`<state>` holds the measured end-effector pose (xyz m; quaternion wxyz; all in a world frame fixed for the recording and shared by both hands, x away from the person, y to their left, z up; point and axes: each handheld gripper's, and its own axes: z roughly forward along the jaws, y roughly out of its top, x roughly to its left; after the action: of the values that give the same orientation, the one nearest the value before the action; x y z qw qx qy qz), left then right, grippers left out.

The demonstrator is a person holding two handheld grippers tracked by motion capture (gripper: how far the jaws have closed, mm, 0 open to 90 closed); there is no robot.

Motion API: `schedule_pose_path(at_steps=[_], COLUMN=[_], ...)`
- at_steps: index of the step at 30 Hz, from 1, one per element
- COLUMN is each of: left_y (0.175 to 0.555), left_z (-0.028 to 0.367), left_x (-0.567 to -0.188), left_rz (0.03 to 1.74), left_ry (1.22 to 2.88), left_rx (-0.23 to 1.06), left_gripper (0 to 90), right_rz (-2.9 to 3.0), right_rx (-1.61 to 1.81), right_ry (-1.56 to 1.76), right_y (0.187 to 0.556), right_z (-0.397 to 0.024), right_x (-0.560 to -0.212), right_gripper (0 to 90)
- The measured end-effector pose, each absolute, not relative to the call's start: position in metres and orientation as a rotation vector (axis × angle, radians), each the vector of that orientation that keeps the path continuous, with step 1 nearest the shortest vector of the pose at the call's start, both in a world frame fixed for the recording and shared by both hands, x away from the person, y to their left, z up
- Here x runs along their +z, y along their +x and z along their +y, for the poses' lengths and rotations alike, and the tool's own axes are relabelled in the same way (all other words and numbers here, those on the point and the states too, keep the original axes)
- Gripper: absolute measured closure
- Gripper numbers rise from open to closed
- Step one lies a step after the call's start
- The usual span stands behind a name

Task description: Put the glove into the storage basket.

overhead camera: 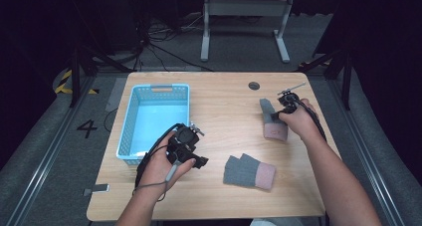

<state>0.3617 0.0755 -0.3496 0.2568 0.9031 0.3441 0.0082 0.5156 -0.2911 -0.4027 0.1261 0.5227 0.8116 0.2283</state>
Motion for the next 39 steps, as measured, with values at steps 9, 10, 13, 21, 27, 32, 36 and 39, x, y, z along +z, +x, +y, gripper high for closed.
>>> schedule_pose_path(at_steps=[9,10,13,21,27,32,36,39], left_y=[0.364,0.364,0.364,0.364,0.364,0.364,0.364,0.364], left_z=[0.072,0.072,0.071,0.071,0.069,0.067,0.067,0.067], left_x=[-0.349,-0.349,-0.35,-0.349,-0.349,-0.348,-0.348,-0.348], left_rz=[0.921,0.921,0.92,0.919,0.915,0.902,0.902,0.907], left_ry=[2.459,2.459,2.464,2.466,2.464,2.467,2.471,2.472], left_rx=[0.015,0.015,0.013,0.016,0.01,0.01,0.012,0.013], left_gripper=[40.1,40.2,40.1,40.0,40.0,40.0,39.9,39.9], right_rz=[2.386,2.386,2.419,2.481,2.536,2.576,2.622,2.642], right_rx=[0.701,0.701,0.716,0.749,0.773,0.783,0.795,0.815], right_ry=[1.482,1.482,1.448,1.348,1.272,1.193,1.119,1.079], right_y=[0.502,0.502,0.494,0.476,0.46,0.445,0.43,0.421], right_z=[-0.298,-0.298,-0.299,-0.297,-0.293,-0.287,-0.281,-0.276], right_x=[-0.386,-0.386,-0.378,-0.363,-0.351,-0.341,-0.335,-0.332], right_gripper=[78.1,78.1,78.1,77.9,77.9,77.9,77.9,77.7])
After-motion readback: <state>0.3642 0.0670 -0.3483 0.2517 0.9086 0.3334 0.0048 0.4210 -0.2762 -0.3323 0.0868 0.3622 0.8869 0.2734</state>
